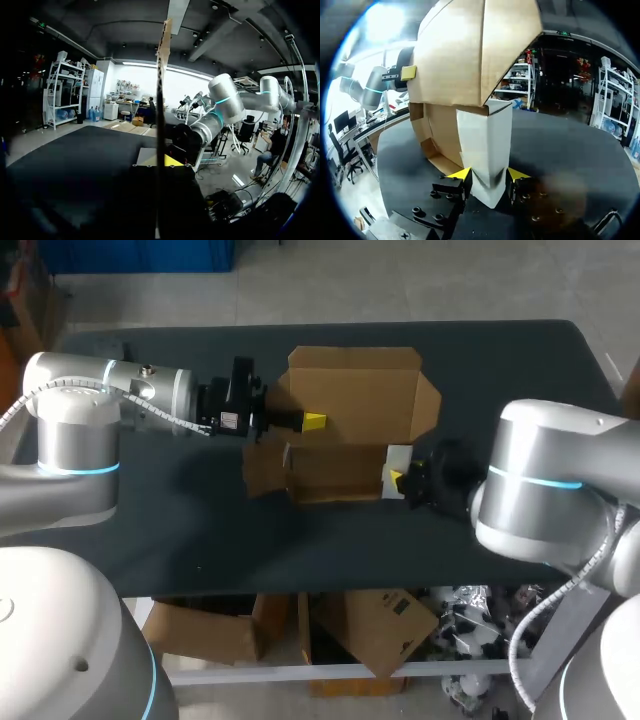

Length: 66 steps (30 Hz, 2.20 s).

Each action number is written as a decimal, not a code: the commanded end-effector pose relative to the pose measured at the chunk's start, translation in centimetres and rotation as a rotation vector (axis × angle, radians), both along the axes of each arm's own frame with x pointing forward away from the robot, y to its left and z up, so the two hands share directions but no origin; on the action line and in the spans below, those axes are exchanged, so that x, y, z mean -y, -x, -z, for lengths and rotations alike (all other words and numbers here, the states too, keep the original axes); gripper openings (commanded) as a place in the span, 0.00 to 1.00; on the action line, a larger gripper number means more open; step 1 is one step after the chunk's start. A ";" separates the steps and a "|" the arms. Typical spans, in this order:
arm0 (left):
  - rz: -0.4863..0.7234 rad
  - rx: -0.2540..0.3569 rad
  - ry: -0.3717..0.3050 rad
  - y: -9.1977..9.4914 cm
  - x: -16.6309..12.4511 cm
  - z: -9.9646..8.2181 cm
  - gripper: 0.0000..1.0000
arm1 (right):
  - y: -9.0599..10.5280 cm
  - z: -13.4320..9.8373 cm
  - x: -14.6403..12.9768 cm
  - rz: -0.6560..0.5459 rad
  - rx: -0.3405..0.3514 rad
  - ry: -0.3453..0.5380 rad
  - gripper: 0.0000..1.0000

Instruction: Assemble the packaging by folding the flat box into shape, placing the metal phone stand inside, and closing the box properly

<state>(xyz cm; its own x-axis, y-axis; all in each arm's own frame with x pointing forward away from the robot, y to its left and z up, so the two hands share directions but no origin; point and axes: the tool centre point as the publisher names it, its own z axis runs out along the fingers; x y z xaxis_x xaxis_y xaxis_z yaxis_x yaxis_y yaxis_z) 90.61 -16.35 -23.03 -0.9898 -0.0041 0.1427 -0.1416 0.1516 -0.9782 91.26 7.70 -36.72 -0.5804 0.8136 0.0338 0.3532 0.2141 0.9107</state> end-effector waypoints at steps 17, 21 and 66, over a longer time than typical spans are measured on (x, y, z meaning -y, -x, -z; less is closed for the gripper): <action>0.001 0.000 0.001 0.0 0.0 0.3 0.00 | -0.3 0.1 -1.5 0.194 0.061 -0.009 0.46; 0.001 0.000 0.001 0.0 0.0 0.3 0.00 | -0.2 0.1 -1.6 0.218 0.065 -0.020 0.45; 0.001 0.000 0.001 0.0 0.0 0.3 0.00 | -1.1 0.6 -1.7 0.332 0.060 -0.067 0.31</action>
